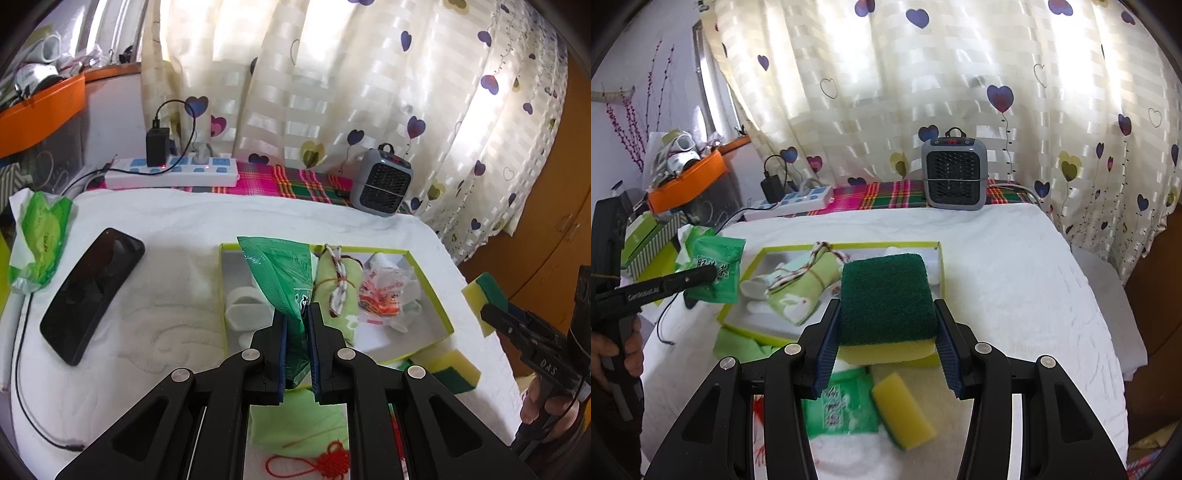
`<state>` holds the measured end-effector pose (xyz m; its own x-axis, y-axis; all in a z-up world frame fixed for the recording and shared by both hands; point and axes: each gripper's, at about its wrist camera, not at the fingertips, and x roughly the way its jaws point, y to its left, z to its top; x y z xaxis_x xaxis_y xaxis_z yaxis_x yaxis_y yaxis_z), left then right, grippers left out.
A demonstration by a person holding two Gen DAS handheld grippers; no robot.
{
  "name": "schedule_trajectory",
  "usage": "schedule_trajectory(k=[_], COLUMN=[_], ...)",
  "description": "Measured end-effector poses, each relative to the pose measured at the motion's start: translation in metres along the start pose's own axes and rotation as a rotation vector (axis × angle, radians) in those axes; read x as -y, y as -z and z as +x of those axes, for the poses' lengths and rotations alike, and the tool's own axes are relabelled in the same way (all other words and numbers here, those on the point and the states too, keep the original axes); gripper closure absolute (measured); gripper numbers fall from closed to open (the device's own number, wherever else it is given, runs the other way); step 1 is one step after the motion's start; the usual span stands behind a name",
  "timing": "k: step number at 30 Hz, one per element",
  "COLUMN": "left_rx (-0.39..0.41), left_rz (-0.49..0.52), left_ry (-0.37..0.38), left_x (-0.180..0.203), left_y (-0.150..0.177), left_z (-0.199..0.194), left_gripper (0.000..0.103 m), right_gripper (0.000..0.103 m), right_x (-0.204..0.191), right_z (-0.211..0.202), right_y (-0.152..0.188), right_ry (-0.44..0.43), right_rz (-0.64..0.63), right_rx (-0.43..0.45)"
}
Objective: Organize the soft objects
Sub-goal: 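Lift the tea packet and sponge and carry both over the box, then lower the tea packet and sponge into the box and open both grippers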
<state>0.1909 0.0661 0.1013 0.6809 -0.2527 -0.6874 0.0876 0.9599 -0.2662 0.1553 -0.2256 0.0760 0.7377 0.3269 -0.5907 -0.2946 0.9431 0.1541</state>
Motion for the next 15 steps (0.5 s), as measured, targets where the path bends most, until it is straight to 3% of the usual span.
schedule_trajectory(k=[15], left_rx=[-0.056], left_rz=[0.005], left_ry=[0.000], left_x=[-0.005], left_y=[-0.018], left_z=[0.051], left_gripper=[0.093], right_gripper=[0.054], right_x=[0.023], right_z=[0.072], right_y=[-0.029], right_ry=[0.028], right_rz=[0.015], right_rx=[-0.124])
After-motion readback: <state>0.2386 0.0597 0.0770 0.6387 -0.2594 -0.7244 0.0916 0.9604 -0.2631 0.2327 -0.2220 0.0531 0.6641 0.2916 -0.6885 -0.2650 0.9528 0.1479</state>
